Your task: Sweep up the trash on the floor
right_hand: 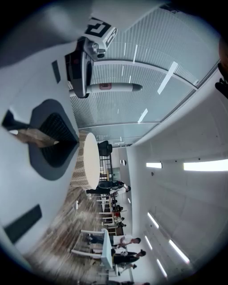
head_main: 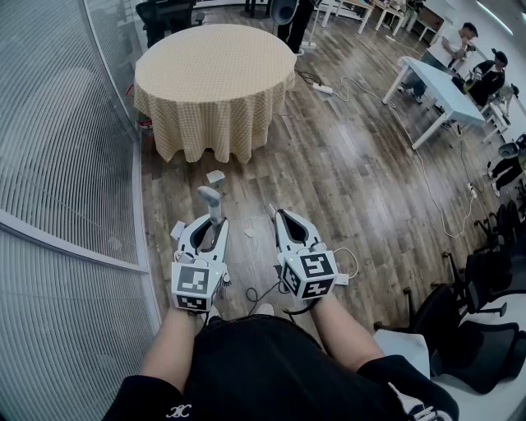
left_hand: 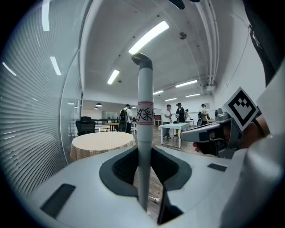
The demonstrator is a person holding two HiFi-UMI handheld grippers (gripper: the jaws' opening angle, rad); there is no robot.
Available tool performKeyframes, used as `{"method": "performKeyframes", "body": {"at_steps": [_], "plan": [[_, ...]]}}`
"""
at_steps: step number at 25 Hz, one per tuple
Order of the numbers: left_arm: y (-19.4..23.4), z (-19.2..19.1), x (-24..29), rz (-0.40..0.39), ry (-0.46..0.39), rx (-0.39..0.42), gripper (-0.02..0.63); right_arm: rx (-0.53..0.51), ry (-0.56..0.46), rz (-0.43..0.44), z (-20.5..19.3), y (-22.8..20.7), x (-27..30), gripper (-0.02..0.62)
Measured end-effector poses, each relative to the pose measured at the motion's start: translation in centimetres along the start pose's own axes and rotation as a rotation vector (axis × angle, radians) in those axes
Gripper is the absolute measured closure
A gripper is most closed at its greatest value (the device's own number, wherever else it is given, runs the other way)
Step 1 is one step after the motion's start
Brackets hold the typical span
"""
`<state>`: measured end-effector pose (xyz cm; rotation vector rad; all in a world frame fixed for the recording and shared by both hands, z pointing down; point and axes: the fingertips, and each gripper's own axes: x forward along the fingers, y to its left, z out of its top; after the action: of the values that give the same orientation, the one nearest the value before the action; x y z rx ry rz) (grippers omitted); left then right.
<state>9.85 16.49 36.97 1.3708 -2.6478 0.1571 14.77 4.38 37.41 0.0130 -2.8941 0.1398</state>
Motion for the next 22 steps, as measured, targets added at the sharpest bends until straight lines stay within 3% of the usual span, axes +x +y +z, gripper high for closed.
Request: {"method": "performKeyframes", "body": {"at_steps": [17,22], "plan": [[4.9,-1.8,-2.7,0.199,0.035,-0.068,0.520,0.010,0.013,0.010,-2.4,-1.7,-2.5,0.581],[8.8,-1.0,-3.7,0.317,0.026,-0.124,0.520,0.037,0.019,0.001,-3.4,-3.7,-3.5,0.581]]}}
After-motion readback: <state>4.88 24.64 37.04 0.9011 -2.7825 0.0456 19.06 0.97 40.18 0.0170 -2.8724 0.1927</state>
